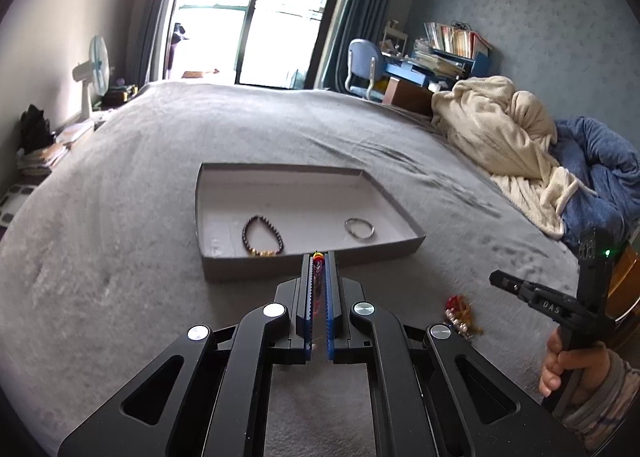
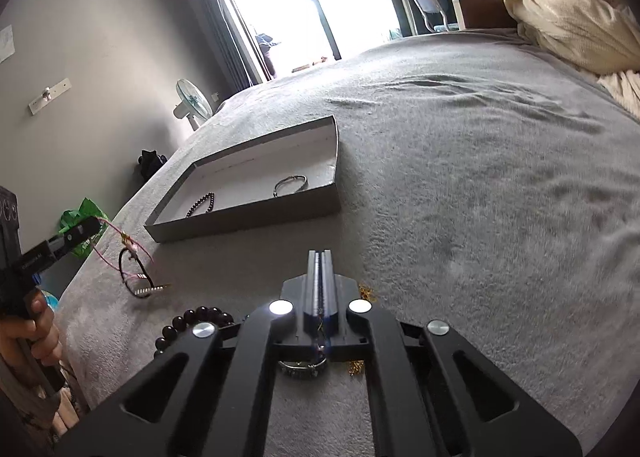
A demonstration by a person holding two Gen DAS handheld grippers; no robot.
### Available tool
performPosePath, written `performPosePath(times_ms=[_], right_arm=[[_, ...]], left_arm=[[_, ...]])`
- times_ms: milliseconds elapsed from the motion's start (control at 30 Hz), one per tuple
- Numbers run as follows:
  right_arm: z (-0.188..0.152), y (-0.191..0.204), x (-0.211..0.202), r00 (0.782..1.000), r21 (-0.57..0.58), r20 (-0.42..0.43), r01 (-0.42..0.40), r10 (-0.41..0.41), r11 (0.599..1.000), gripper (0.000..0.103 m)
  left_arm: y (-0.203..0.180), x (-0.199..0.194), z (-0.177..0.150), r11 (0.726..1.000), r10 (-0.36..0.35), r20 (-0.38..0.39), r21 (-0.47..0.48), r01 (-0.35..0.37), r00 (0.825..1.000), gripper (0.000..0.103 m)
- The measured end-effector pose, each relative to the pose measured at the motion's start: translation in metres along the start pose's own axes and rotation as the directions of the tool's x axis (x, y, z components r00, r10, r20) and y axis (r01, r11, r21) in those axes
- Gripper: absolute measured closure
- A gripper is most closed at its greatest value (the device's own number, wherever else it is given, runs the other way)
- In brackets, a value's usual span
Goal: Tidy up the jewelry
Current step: 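Close right tool on gold-red chain bracelet while left tool lifts pink bracelet, then carry pink bracelet and gold-red chain bracelet into the tray with both tools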
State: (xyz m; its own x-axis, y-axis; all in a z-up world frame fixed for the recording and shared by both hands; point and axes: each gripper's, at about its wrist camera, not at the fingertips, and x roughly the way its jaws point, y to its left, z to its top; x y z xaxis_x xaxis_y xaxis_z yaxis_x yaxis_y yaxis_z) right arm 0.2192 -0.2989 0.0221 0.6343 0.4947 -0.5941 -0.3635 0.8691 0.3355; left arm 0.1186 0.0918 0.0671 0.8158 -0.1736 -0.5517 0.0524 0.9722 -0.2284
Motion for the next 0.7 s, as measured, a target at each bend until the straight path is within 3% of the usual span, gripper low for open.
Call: performPosePath(times_ms=[167,233,267,467,533,600,700], right_arm=[[-0.005,-0.002,0.009,0.999,0.0,-0.04,0.027,-0.027,1.0,0.099],[-0.01,-0.005,0.013,0.998,0.006,-0.052,0.034,-0.034,0.999,0.086],[-0.012,-0.006,0.014,0.998,0.008,-0.054,0.034,-0.034,0.999,0.084],[-0.019,-0.012,0.019,0.996,0.011,-0.077,0.044,-0.043,0.999,0.081],[-0.021,-0.013,0.021,0.996,0.011,-0.083,0.045,-0.044,0.999,0.068],[-0.022,-0.014,0.024,0.995,0.005,-0.091,0.045,-0.044,0.999,0.063],[-0.024,-0.011,0.029,0.992,-0.019,-0.113,0.051,-0.053,0.999,0.063]], left_arm=[[0.006,0.001,0.004,1.0,-0.024,-0.025,-0.019,0.024,0.999,0.097],[0.009,0.004,0.001,0.999,-0.026,-0.044,-0.025,0.025,0.999,0.097],[0.012,0.006,-0.002,1.0,-0.017,-0.058,-0.026,0.016,0.998,0.097],[0.024,0.018,-0.023,0.999,0.012,-0.115,-0.04,-0.017,0.993,0.097],[0.028,0.019,-0.027,0.999,0.017,-0.119,-0.049,-0.023,0.993,0.097],[0.03,0.018,-0.027,0.998,0.019,-0.117,-0.056,-0.025,0.993,0.097],[0.031,0.018,-0.026,0.998,0.02,-0.113,-0.056,-0.026,0.993,0.097]])
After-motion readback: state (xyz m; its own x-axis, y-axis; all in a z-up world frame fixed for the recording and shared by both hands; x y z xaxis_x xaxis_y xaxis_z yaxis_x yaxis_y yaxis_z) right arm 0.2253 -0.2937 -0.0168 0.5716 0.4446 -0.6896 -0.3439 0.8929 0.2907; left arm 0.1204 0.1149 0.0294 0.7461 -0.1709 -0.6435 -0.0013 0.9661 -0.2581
